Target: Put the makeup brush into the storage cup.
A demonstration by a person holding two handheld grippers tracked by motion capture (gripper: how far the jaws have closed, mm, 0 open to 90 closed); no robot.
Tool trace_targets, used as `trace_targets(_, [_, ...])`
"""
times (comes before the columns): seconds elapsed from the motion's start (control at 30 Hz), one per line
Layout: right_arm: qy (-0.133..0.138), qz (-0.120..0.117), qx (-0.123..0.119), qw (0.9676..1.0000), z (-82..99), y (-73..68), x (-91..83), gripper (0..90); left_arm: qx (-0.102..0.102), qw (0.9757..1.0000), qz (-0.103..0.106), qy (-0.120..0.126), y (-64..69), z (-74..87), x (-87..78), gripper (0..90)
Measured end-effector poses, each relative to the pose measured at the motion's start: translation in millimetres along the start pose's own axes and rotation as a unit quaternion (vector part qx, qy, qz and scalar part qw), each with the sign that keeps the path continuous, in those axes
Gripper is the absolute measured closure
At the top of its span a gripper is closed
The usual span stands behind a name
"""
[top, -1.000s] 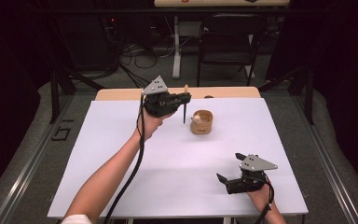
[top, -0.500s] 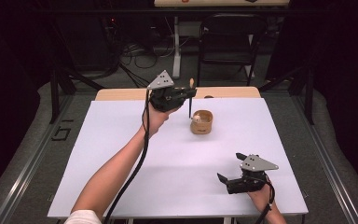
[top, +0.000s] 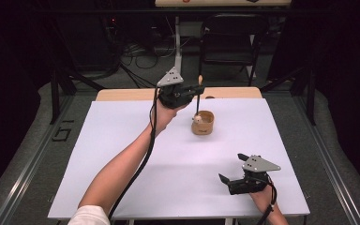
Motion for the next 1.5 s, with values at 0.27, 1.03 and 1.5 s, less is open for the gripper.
trace_targets(0.27, [0.005, -0.001, 0.004, 1.0000, -0.6, -0.9, -1.1, 0.0, 0.002, 1.0000, 0.001, 0.003, 0.8, 0.1, 11.8, 83.0])
trace_targets(1.03, [0.018, -0.001, 0.006, 0.9998, -3.5, 1.1, -4.7, 0.0, -0.003, 0.9997, -0.025, 0.005, -15.7, 15.8, 41.8, 82.9])
trace_targets(1.5, [0.021, -0.002, 0.005, 0.9998, -3.9, 1.0, -5.0, 0.0, -0.010, 0.9993, -0.034, -0.012, -23.6, 31.5, 53.7, 82.8])
Point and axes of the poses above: each handheld gripper's, and its own axes: x roughly forward along the jaws, z roughly out of its underside, y roughly to its right, the point moved 8 cm from there along x, roughly forward along the jaws, and after that the axes turned 1 degree about z, right-handed, at the moved point
